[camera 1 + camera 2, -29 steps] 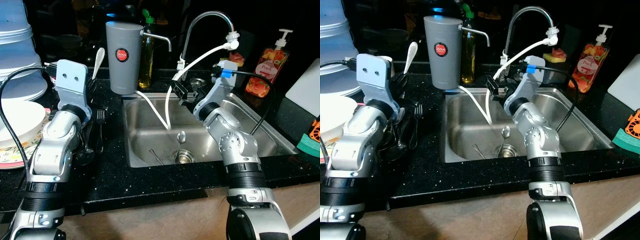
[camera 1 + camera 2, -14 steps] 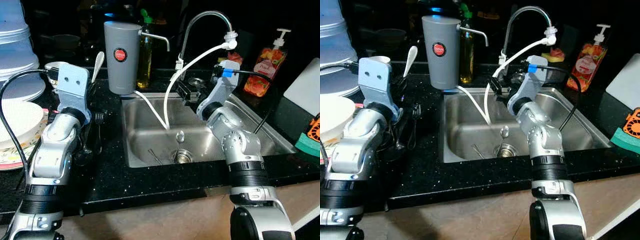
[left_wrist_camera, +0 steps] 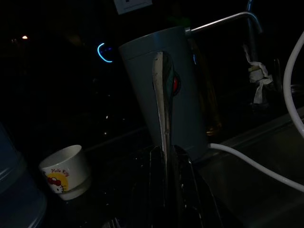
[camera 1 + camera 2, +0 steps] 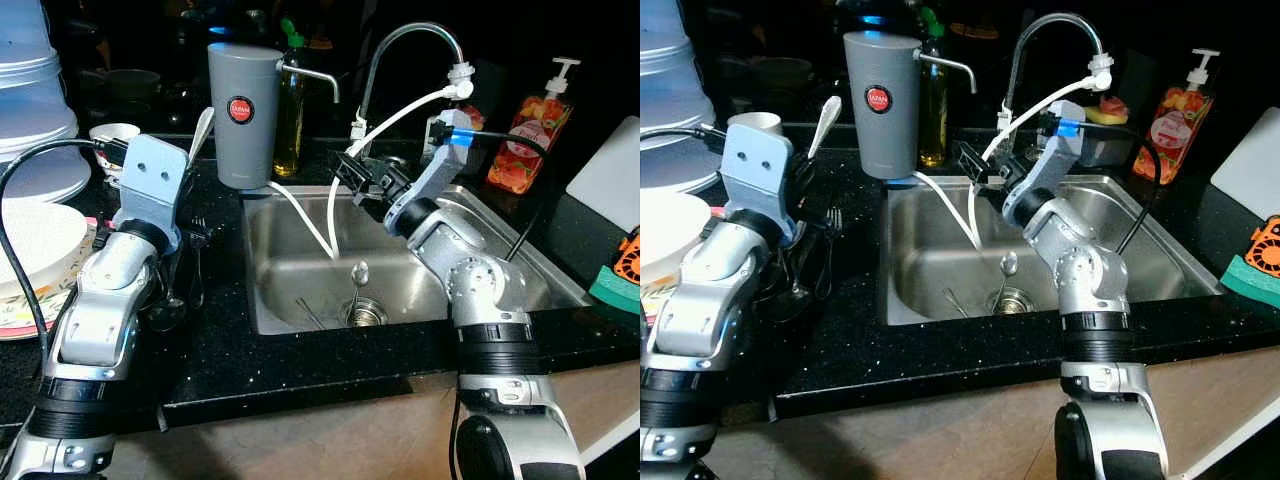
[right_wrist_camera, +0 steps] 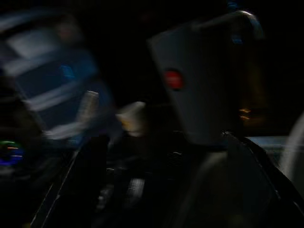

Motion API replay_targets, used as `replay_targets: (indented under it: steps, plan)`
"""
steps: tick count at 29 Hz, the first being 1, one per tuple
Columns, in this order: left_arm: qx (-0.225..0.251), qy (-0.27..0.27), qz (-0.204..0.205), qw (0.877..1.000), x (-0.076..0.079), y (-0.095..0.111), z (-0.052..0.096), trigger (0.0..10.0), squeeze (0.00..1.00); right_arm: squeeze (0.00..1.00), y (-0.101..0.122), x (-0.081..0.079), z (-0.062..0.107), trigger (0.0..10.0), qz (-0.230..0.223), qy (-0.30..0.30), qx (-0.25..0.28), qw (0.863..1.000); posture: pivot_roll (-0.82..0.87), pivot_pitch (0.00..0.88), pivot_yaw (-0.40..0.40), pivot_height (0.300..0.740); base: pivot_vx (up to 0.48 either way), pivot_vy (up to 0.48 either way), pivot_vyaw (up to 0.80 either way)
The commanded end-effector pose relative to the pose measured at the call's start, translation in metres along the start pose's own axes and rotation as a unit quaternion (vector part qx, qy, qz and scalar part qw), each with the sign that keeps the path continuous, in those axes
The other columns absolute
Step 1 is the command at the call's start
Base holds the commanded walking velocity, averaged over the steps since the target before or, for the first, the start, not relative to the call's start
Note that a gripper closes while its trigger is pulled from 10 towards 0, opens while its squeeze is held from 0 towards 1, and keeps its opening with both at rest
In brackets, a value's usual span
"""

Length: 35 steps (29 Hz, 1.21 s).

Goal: Kitchen organization

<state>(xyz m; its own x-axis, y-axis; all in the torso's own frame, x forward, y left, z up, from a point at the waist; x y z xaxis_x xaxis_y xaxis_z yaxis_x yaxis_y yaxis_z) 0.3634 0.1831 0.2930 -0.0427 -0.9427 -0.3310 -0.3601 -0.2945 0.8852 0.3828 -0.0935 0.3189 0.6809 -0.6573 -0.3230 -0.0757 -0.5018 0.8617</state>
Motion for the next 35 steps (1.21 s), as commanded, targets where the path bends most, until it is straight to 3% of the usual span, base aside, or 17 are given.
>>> replay_targets:
  steps: [1, 9, 10, 11, 13, 15, 19, 26, 29, 35]
  plan:
    - [0.008, -0.006, -0.021, 1.000, 0.001, 0.005, -0.001, 10.0, 0.00, 0.00, 0.001, -0.005, 0.003, 10.0, -0.013, 0.016, 0.002, 1.000, -0.03, 0.036, -0.079, 0.740, 0.000, 0.000, 0.00]
    - [0.006, -0.004, -0.016, 1.000, 0.004, 0.003, 0.001, 10.0, 0.00, 0.00, -0.002, -0.006, 0.009, 10.0, -0.007, 0.022, -0.009, 1.000, -0.04, 0.031, -0.082, 0.740, 0.000, 0.000, 0.00]
    - [0.002, 0.009, 0.013, 1.000, 0.002, 0.002, 0.001, 10.0, 0.00, 0.00, -0.005, 0.001, 0.009, 10.0, 0.019, -0.009, -0.020, 1.000, -0.04, 0.031, -0.082, 0.740, 0.000, 0.000, 0.00]
    - [0.002, 0.009, 0.013, 1.000, 0.002, 0.002, 0.001, 10.0, 0.00, 0.00, -0.005, 0.001, 0.009, 10.0, 0.019, -0.009, -0.020, 1.000, -0.04, 0.031, -0.082, 0.740, 0.000, 0.000, 0.00]
    - [-0.005, 0.034, 0.068, 0.997, -0.003, 0.000, 0.000, 10.0, 0.00, 0.00, -0.013, 0.022, 0.010, 10.0, 0.065, -0.089, -0.048, 0.993, -0.04, 0.030, -0.080, 0.740, 0.000, 0.000, 0.00]
    - [-0.001, 0.035, 0.086, 0.996, -0.002, 0.003, -0.001, 10.0, 0.00, 0.00, -0.016, 0.033, 0.014, 10.0, 0.121, -0.113, -0.061, 0.984, -0.04, 0.029, -0.082, 0.740, 0.000, 0.000, 0.00]
    - [0.006, 0.021, 0.064, 0.998, 0.002, 0.006, 0.001, 10.0, 0.00, 0.00, -0.019, 0.035, 0.023, 10.0, 0.159, -0.119, -0.062, 0.978, -0.04, 0.033, -0.079, 0.740, 0.000, 0.000, 0.00]
    - [-0.012, 0.017, 0.069, 0.997, 0.005, 0.000, 0.003, 10.0, 0.00, 0.00, -0.026, 0.040, 0.034, 10.0, 0.198, -0.135, -0.070, 0.968, -0.04, 0.044, -0.073, 0.740, 0.000, 0.000, 0.00]
    - [-0.021, 0.011, 0.070, 0.997, 0.011, -0.001, 0.005, 10.0, 0.00, 0.00, -0.027, 0.042, 0.039, 10.0, 0.248, -0.146, -0.071, 0.955, -0.04, 0.052, -0.073, 0.740, 0.000, 0.000, 0.00]
    - [-0.023, -0.005, 0.061, 0.998, 0.018, -0.002, 0.007, 10.0, 0.00, 0.00, -0.026, 0.041, 0.043, 10.0, 0.252, -0.156, -0.059, 0.953, -0.05, 0.056, -0.073, 0.740, 0.000, 0.000, 0.00]
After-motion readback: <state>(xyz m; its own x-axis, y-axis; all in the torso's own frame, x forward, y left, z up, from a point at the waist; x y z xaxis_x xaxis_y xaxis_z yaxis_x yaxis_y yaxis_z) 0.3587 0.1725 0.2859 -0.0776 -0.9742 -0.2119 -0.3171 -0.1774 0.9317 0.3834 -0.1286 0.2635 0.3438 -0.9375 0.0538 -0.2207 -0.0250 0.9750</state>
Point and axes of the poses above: a point about 5 cm out from each wrist's last joint towards the gripper, its own z axis pointing back from the gripper into the wrist, its own y axis along the axis of the wrist's last joint, x = y × z, the point moved 3 cm from there along -z, pointing out of the wrist towards the gripper, and after that the axes turned 3 degrees about z, right-handed, at the moved point
